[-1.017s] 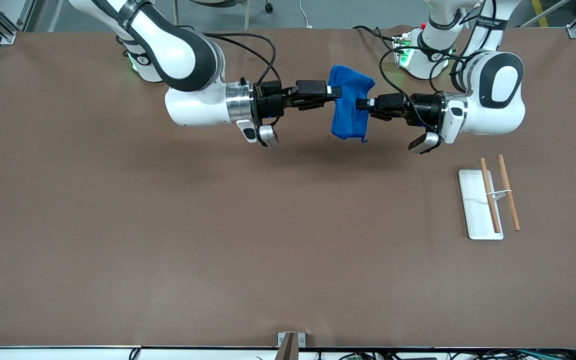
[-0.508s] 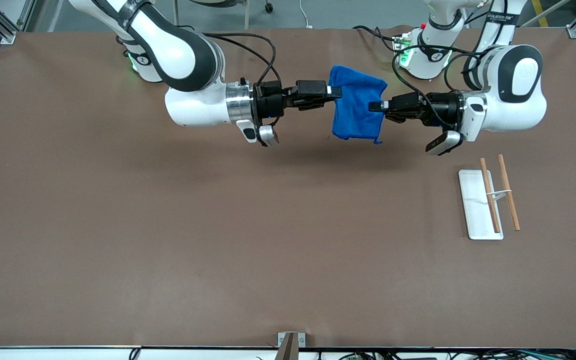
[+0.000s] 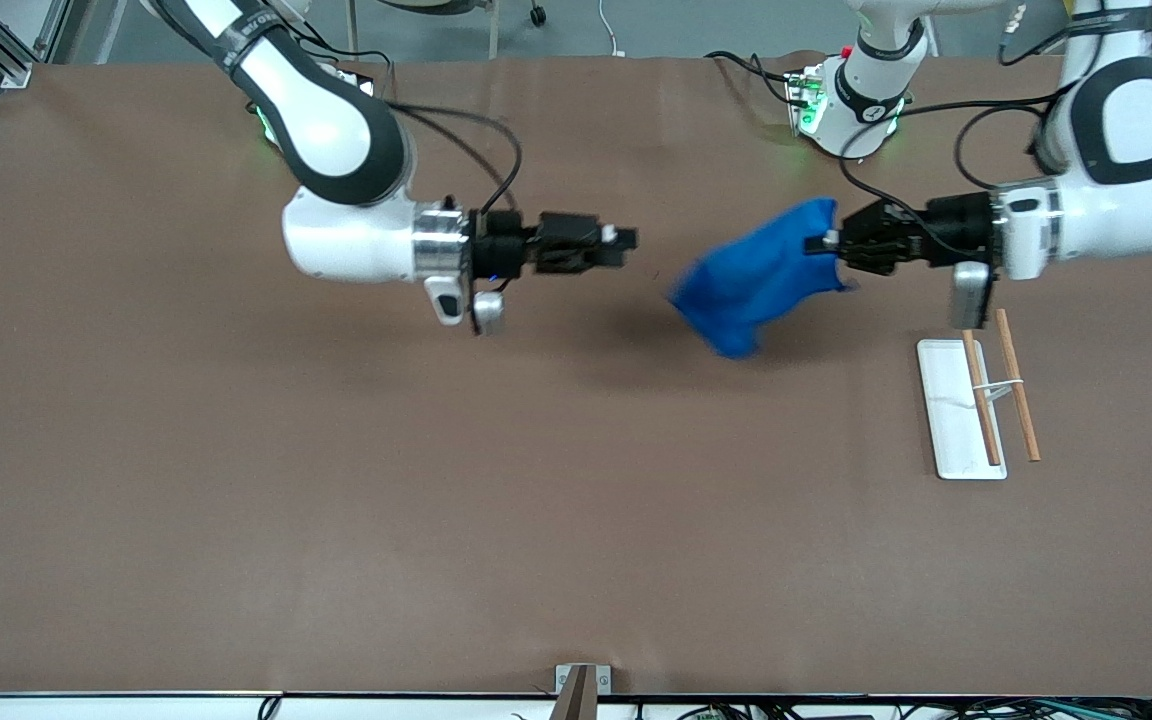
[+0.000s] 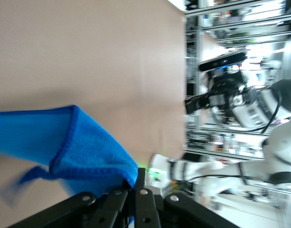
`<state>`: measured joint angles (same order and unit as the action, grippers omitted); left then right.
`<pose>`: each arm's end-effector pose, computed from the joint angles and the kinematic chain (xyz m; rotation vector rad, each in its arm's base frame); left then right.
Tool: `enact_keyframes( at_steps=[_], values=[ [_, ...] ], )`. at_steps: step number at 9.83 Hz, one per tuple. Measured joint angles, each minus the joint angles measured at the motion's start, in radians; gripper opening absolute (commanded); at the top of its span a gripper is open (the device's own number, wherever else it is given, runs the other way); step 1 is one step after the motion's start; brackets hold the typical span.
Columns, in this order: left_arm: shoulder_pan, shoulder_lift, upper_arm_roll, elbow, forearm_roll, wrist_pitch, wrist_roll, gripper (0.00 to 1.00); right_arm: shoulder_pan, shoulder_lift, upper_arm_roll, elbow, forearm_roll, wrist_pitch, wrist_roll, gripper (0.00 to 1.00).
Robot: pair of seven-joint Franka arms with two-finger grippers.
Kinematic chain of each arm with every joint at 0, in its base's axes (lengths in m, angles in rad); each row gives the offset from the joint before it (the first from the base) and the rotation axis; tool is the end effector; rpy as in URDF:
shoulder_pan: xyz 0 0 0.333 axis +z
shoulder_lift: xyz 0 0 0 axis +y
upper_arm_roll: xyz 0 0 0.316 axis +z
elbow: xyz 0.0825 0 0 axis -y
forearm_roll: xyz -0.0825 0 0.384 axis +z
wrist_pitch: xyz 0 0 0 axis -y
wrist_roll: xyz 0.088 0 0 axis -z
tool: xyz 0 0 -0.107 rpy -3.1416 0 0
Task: Right arm passes towel to left arm to hang
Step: 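Open the right gripper while the left gripper carries the towel away, then drape the towel over the wooden dowels with the left gripper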
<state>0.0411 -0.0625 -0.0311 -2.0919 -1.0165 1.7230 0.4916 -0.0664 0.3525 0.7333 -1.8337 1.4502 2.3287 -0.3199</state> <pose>0.5152 -0.0737 0.4680 2.1301 -0.1554 -0.0342 0.5283 0.3847 0.4235 -1.8166 0.1125 0.1350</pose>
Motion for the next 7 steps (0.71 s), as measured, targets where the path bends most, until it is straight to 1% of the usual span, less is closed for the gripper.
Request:
enact_keyframes(
  at_steps=[1, 2, 3, 4, 5, 6, 7],
  values=[
    [0.002, 0.013, 0.03, 0.038, 0.122, 0.027, -0.001, 0.0, -0.017, 0.0, -0.047, 0.0, -0.136, -0.017, 0.015, 1.0],
    [0.003, 0.042, 0.068, 0.077, 0.219, 0.042, -0.001, 0.0, -0.023, -0.002, -0.109, 0.0, -0.262, -0.047, 0.024, 1.0],
    [0.004, 0.079, 0.112, 0.112, 0.292, 0.062, 0.003, 0.0, -0.025, -0.01, -0.169, -0.001, -0.387, -0.083, 0.043, 1.0],
    [0.005, 0.114, 0.156, 0.143, 0.359, 0.087, 0.032, 0.0, -0.026, -0.033, -0.239, 0.0, -0.52, -0.156, 0.069, 1.0],
    [0.008, 0.143, 0.192, 0.165, 0.425, 0.111, 0.068, 0.0, -0.027, -0.069, -0.317, 0.0, -0.635, -0.251, 0.092, 1.0],
    [0.01, 0.168, 0.218, 0.178, 0.484, 0.15, 0.093, 0.0, -0.028, -0.112, -0.398, 0.0, -0.716, -0.328, 0.099, 1.0],
    [0.01, 0.188, 0.248, 0.185, 0.516, 0.183, 0.13, 0.0, -0.03, -0.152, -0.469, 0.0, -0.786, -0.37, 0.1, 1.0]
  ],
)
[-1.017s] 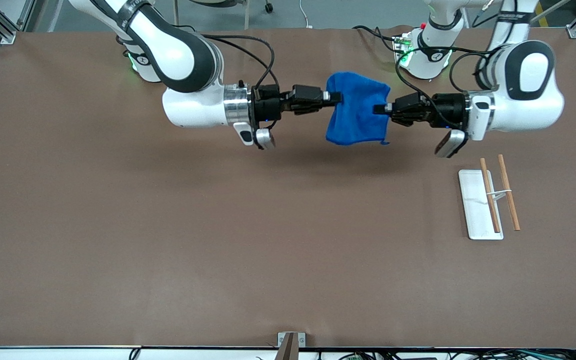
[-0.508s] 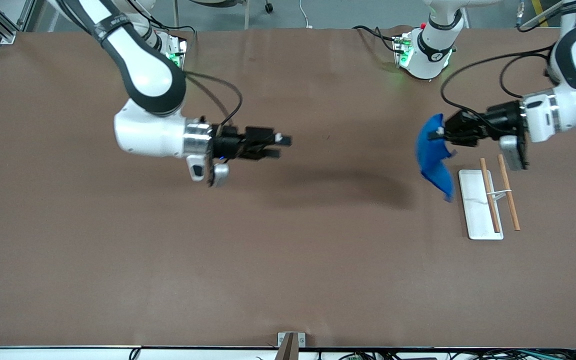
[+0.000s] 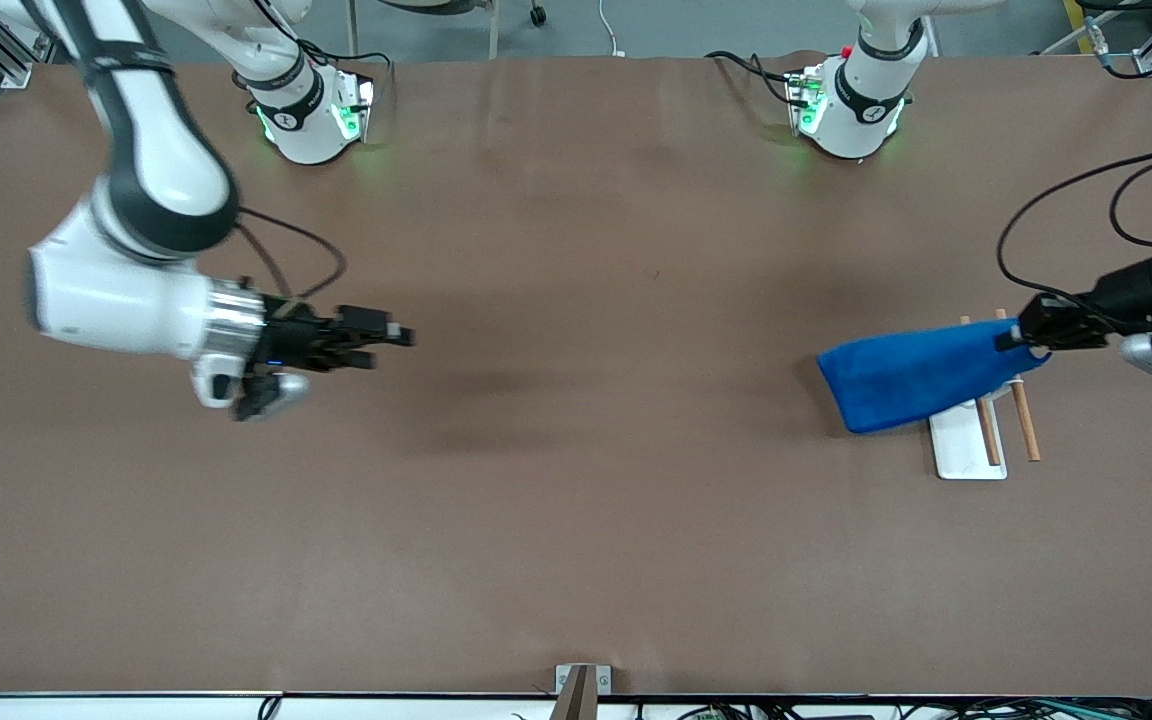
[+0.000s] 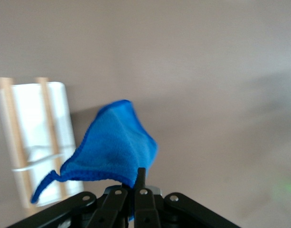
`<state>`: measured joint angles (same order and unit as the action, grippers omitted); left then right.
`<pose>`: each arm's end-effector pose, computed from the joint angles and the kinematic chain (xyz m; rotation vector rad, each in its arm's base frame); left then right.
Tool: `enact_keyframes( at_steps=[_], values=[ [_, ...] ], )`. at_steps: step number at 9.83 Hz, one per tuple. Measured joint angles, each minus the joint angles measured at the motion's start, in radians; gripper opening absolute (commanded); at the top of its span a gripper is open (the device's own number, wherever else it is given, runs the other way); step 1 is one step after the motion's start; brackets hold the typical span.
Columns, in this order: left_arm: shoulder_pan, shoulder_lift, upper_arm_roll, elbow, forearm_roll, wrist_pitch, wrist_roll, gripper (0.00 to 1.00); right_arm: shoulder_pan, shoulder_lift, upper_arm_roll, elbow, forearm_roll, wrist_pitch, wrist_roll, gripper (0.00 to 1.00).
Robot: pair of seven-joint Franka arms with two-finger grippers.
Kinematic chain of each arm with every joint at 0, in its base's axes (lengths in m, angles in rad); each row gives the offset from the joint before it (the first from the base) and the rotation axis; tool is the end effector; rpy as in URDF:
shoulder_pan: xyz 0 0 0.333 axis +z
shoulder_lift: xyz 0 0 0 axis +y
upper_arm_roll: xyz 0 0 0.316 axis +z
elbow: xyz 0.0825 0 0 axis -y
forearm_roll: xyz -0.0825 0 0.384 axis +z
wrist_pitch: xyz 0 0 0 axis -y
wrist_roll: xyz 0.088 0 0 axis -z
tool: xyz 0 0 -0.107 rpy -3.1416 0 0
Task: Right arm passes towel to left arm to hang
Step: 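Drape the towel over the wooden dowels with the left gripper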
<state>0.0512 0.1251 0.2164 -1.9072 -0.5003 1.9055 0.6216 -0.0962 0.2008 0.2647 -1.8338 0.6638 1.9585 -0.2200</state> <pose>0.5687 0.1163 0.4305 2.6880 -0.2121 0.1091 0.5955 0.1340 0.4334 -2.4803 -0.1267 0.0711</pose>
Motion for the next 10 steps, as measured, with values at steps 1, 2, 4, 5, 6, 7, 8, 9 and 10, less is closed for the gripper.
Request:
enact_keyframes(
  at_steps=[1, 2, 4, 5, 6, 7, 8, 9, 10],
  values=[
    [0.001, 0.023, 0.032, 0.006, 0.012, 0.021, 0.065, 0.0, -0.001, -0.037, -0.06, 0.0, -0.087, -0.026, 0.0, 1.0],
    [0.001, 0.055, 0.07, 0.023, 0.015, 0.036, 0.129, 0.0, -0.002, -0.069, -0.105, 0.0, -0.182, -0.042, 0.001, 1.0],
    [0.003, 0.124, 0.158, 0.085, 0.065, 0.042, 0.243, 0.01, -0.002, -0.122, -0.15, 0.002, -0.366, -0.048, 0.005, 1.0],
    [0.008, 0.149, 0.193, 0.107, 0.084, 0.042, 0.309, 0.03, -0.001, -0.145, -0.167, 0.005, -0.445, -0.049, 0.007, 1.0],
    [0.019, 0.163, 0.212, 0.116, 0.087, 0.042, 0.365, 0.28, -0.001, -0.164, -0.182, 0.015, -0.524, -0.077, 0.01, 1.0],
    [0.034, 0.173, 0.215, 0.117, 0.087, 0.042, 0.392, 0.99, -0.001, -0.177, -0.198, 0.035, -0.605, -0.139, 0.023, 1.0],
    [0.042, 0.178, 0.215, 0.117, 0.087, 0.042, 0.399, 1.0, -0.001, -0.192, -0.217, 0.06, -0.647, -0.195, 0.036, 1.0],
    [0.041, 0.18, 0.215, 0.12, 0.087, 0.042, 0.398, 1.0, -0.001, -0.213, -0.233, 0.079, -0.656, -0.239, 0.041, 1.0],
    [0.037, 0.18, 0.211, 0.124, 0.087, 0.042, 0.363, 1.0, -0.001, -0.233, -0.244, 0.098, -0.661, -0.284, 0.053, 1.0]
  ],
)
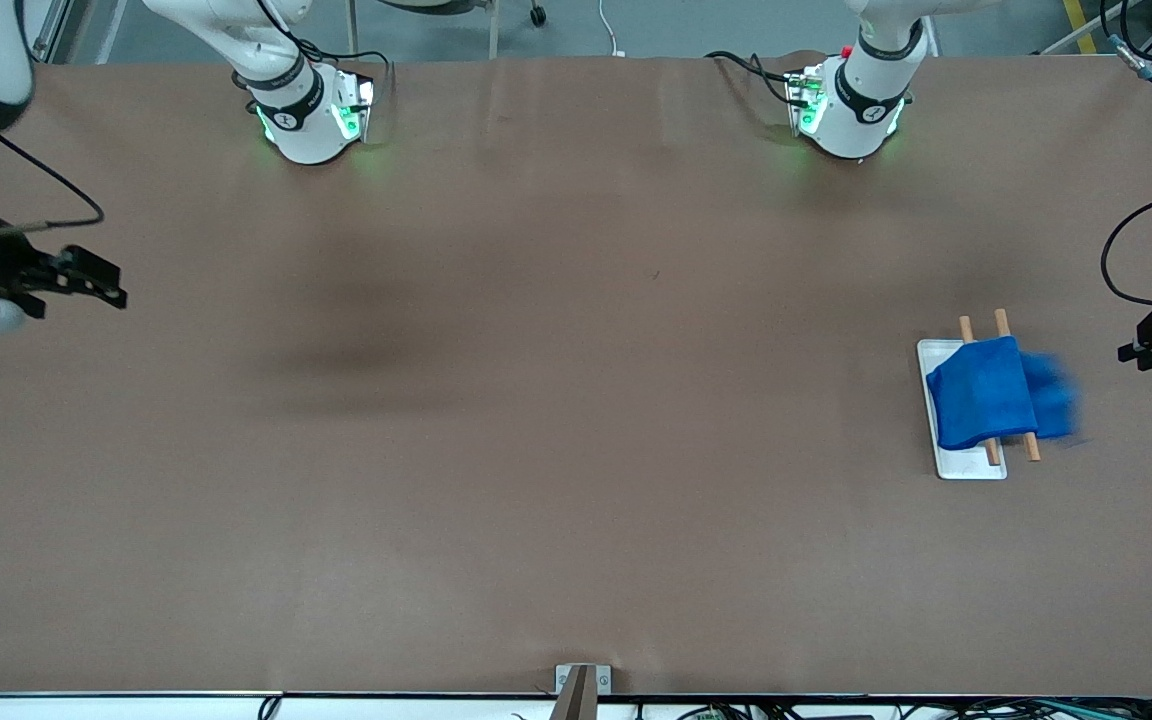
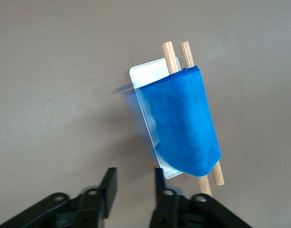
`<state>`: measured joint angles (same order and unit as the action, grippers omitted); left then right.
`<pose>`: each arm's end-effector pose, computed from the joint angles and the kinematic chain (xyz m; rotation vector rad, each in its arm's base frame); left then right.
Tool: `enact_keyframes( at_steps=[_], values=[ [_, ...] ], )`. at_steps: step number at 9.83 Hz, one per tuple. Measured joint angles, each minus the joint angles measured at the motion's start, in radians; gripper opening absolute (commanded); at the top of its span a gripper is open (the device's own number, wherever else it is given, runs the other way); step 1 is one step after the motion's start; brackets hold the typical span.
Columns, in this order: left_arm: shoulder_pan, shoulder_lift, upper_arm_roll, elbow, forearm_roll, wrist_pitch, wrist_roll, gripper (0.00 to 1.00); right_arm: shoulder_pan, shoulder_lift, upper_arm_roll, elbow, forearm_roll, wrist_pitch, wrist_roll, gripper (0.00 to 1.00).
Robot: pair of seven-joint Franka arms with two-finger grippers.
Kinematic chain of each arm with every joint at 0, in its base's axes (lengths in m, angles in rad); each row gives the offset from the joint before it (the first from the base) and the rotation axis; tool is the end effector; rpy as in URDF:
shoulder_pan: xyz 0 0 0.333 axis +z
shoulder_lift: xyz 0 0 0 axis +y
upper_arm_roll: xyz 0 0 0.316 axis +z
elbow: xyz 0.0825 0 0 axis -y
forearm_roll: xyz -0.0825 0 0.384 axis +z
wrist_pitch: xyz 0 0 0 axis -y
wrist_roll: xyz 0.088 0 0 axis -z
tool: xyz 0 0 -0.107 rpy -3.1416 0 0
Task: Right arm passes towel to left arm to hang
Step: 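Drape the towel over the wooden dowels with the left gripper, then release the towel and raise the left gripper away from the rack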
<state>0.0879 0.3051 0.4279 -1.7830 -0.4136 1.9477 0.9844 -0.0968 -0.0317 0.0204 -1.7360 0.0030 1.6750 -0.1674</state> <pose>0.5626 0.2669 0.3905 2.8518 -0.4382 0.1373 0.5473 -0.0415 0.5726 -3.1322 -0.1420 0.0452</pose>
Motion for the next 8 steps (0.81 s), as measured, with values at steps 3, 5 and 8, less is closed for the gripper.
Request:
enact_keyframes(
  at_steps=[3, 5, 8],
  values=[
    [-0.006, -0.06, -0.103, 0.017, 0.073, 0.0, -0.315, 1.0, -0.001, -0.015, -0.047, 0.143, -0.011, -0.08, 0.011, 1.0],
    [-0.009, -0.175, -0.26, 0.012, 0.239, -0.009, -0.602, 1.0, 0.0, -0.015, -0.077, 0.18, -0.012, -0.124, 0.081, 1.0],
    [-0.027, -0.324, -0.448, -0.022, 0.345, -0.078, -0.845, 1.0, 0.002, -0.015, -0.083, 0.182, -0.029, -0.154, 0.126, 1.0]
  ],
)
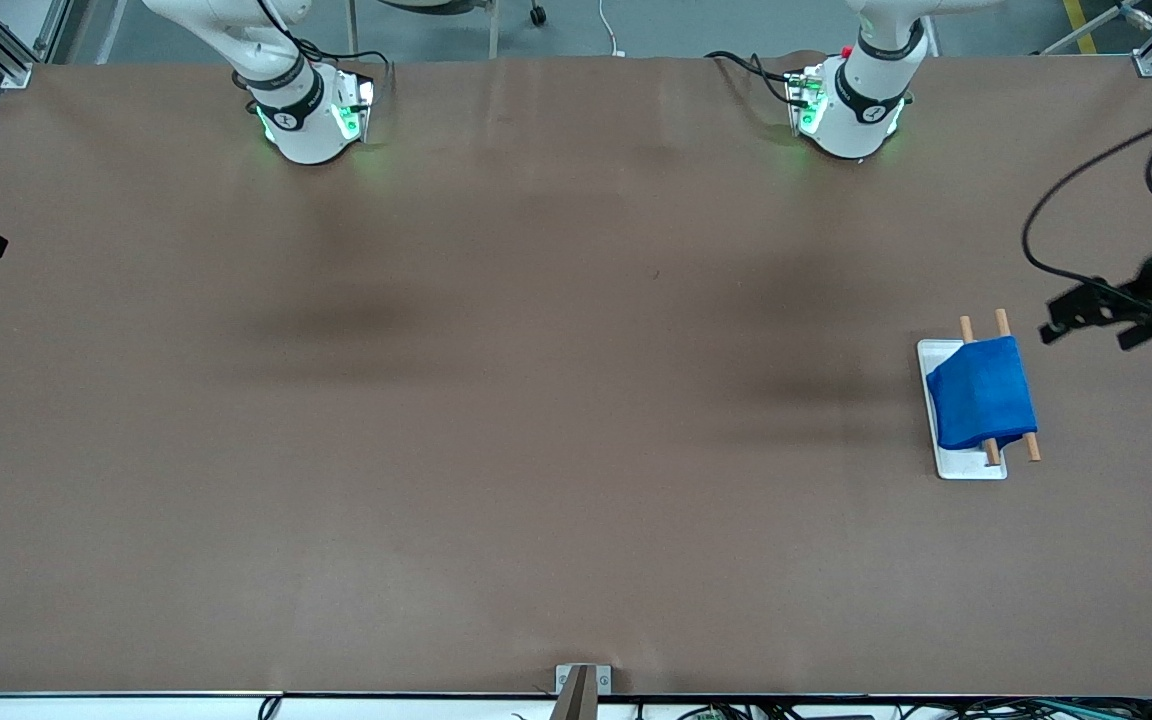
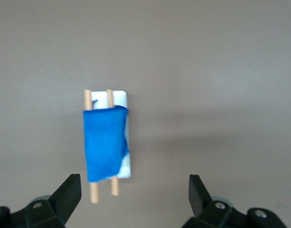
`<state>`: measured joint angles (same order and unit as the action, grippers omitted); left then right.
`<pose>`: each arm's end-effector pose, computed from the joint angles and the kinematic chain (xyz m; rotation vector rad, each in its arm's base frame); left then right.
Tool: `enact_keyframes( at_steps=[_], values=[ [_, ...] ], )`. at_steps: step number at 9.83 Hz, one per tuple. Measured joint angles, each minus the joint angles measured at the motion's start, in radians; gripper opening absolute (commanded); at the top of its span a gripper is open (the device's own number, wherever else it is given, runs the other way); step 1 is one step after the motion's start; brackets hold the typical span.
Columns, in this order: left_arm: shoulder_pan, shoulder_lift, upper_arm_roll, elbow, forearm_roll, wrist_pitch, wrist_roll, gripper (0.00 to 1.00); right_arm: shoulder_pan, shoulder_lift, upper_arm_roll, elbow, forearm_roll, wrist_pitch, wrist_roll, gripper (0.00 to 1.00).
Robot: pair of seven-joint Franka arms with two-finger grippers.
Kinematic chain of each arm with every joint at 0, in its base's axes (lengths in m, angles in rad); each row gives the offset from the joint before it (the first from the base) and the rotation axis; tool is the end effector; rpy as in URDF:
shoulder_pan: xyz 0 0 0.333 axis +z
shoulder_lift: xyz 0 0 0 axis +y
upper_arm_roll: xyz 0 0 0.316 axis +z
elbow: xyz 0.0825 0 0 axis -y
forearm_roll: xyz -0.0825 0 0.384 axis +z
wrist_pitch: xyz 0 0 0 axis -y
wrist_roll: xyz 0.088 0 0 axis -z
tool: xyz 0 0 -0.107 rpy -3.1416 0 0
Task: Right arm passes towel to left arm to hang
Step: 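Release the towel and raise the left gripper away from the rack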
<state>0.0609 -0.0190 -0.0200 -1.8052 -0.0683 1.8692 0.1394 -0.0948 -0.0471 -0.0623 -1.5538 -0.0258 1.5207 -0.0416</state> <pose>0.5656 0.0178 0.5499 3.0781 -0.1249 0.1365 0.5278 -0.0874 0.6537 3.1121 -0.1821 0.0180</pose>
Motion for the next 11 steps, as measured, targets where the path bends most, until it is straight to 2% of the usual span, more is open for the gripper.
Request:
enact_keyframes(
  at_steps=[2, 5, 8, 11],
  values=[
    [-0.041, -0.023, -0.022, 0.082, 0.021, -0.108, -0.025, 1.0, 0.0, 0.0, -0.001, 0.006, -0.001, 0.0, 0.013, 1.0],
    [-0.087, 0.018, -0.019, 0.302, 0.024, -0.302, -0.075, 1.0, 0.002, 0.0, 0.0, 0.006, 0.0, -0.008, 0.071, 1.0],
    [-0.103, 0.038, -0.012, 0.334, 0.024, -0.38, -0.124, 1.0, 0.003, 0.0, 0.0, 0.006, 0.0, -0.011, 0.075, 1.0],
    [-0.105, 0.039, -0.002, 0.322, 0.024, -0.374, -0.125, 1.0, 0.003, 0.0, 0.0, 0.006, 0.0, -0.012, 0.076, 1.0]
  ],
)
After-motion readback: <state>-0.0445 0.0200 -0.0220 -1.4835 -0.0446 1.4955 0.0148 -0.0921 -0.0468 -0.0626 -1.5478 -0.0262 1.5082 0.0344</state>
